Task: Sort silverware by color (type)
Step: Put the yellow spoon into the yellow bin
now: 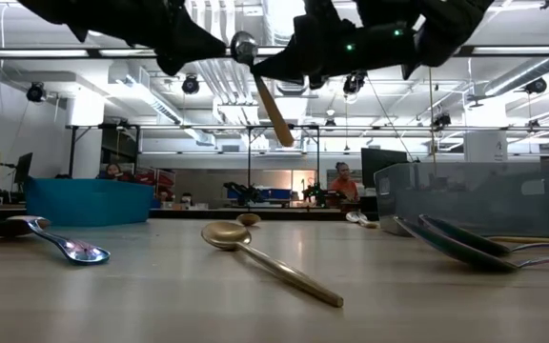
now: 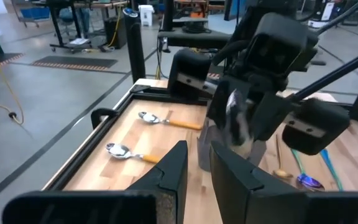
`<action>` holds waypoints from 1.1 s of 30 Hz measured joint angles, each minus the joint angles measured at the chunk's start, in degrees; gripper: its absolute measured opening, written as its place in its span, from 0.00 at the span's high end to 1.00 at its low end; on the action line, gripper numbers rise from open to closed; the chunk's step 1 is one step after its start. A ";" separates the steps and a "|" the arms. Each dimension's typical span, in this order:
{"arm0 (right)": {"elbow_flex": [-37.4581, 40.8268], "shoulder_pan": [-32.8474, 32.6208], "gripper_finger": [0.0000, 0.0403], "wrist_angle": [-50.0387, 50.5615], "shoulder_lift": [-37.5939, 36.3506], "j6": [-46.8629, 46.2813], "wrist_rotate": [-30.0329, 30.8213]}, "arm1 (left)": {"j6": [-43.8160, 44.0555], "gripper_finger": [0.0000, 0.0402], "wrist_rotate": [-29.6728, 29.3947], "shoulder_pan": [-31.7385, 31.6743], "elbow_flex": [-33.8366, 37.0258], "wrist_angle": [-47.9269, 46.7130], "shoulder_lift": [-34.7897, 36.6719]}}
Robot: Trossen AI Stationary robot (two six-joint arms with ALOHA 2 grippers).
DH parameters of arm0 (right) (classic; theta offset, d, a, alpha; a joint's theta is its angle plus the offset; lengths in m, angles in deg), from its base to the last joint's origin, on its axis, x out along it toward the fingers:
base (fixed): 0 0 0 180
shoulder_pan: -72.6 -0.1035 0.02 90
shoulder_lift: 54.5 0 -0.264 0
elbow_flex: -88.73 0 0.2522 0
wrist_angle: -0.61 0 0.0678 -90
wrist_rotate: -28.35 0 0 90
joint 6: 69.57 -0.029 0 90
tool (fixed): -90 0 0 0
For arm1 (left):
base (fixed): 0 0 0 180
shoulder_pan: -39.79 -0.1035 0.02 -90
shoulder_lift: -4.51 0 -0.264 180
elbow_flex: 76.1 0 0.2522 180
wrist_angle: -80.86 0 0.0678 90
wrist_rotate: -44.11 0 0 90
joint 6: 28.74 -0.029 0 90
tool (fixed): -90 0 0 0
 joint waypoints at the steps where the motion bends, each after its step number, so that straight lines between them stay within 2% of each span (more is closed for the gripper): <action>1: 0.44 -0.02 0.98 -1.49 0.00 0.03 -0.04 | 0.03 0.88 -0.05 0.12 0.00 0.06 -0.49; 8: 2.49 -0.38 0.98 -13.32 0.00 0.47 -7.04 | -0.06 0.88 1.45 1.06 0.00 -0.19 -3.15; 15: 2.52 -0.55 0.98 -19.96 0.04 -1.09 -12.11 | -0.62 0.88 14.22 3.21 0.00 7.47 -8.72; 17: 2.49 -0.63 0.98 -20.74 0.04 -1.36 -13.77 | -0.52 0.88 17.14 3.88 0.00 11.43 -10.96; 23: 2.49 -0.76 0.98 -20.74 0.09 -2.14 -16.37 | 1.04 0.88 19.57 4.50 0.00 20.68 -16.52; 28: 2.49 -1.01 0.98 -20.83 0.09 -1.68 -17.56 | 3.02 0.87 28.19 4.49 0.02 29.03 -20.29; 33: 2.49 -0.91 0.98 -20.72 0.09 -1.49 -17.33 | 5.49 0.87 28.63 4.49 0.02 34.20 -22.68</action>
